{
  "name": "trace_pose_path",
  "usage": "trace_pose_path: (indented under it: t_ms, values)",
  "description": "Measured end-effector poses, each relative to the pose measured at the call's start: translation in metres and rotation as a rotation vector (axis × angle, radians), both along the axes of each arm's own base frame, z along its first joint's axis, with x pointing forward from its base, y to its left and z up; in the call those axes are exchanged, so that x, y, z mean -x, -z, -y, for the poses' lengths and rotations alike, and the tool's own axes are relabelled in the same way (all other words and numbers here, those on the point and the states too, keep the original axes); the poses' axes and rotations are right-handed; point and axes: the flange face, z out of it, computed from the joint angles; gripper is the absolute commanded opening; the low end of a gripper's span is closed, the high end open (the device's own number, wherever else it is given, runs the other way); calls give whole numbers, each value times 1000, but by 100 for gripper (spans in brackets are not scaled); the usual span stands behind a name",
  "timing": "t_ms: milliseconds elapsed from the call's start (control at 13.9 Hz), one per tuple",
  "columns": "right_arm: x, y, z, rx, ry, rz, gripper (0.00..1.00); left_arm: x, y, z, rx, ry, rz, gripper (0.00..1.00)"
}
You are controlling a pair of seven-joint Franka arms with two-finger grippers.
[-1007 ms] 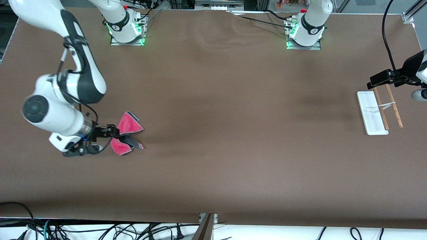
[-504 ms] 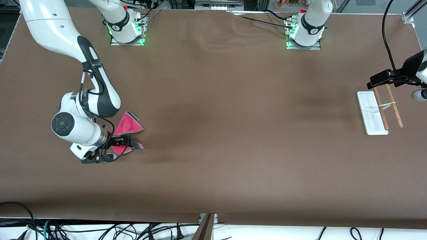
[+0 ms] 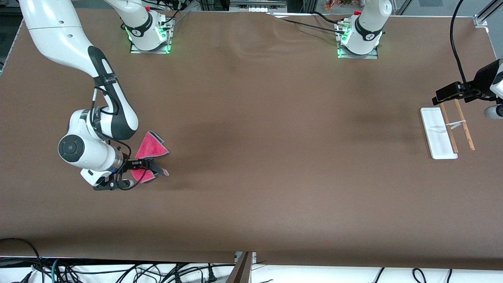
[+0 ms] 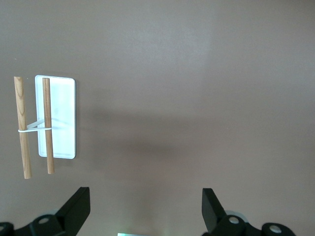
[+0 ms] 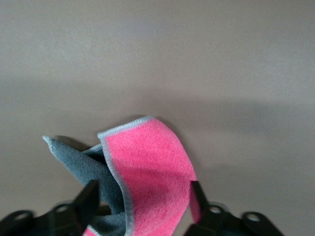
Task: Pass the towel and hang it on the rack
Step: 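Lift the pink towel with the right gripper toward the table's middle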
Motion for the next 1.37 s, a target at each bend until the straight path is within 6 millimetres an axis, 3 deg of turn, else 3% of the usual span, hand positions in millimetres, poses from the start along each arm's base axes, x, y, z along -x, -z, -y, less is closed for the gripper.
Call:
trace_pose_path:
  t_ms: [144,216,432,576,1151,1367]
  values:
    - [2,2,0,2,0,-19,9,0,0,0,0,0,0,100]
    - [4,3,0,3,-1,-31,0,0,0,0,0,0,0,100]
    - [4,2,0,3,-6,-39,0,0,0,0,0,0,0,100]
    - [0,-12,-5,-1,-12,-14,0,0,0,0,0,0,0,100]
    - [-18,-166,-73,-20,-104,77,0,0,0,0,0,-1,0,100]
    - [-14,-217,-129,-46,-173,132,0,0,0,-1,0,-2,0,100]
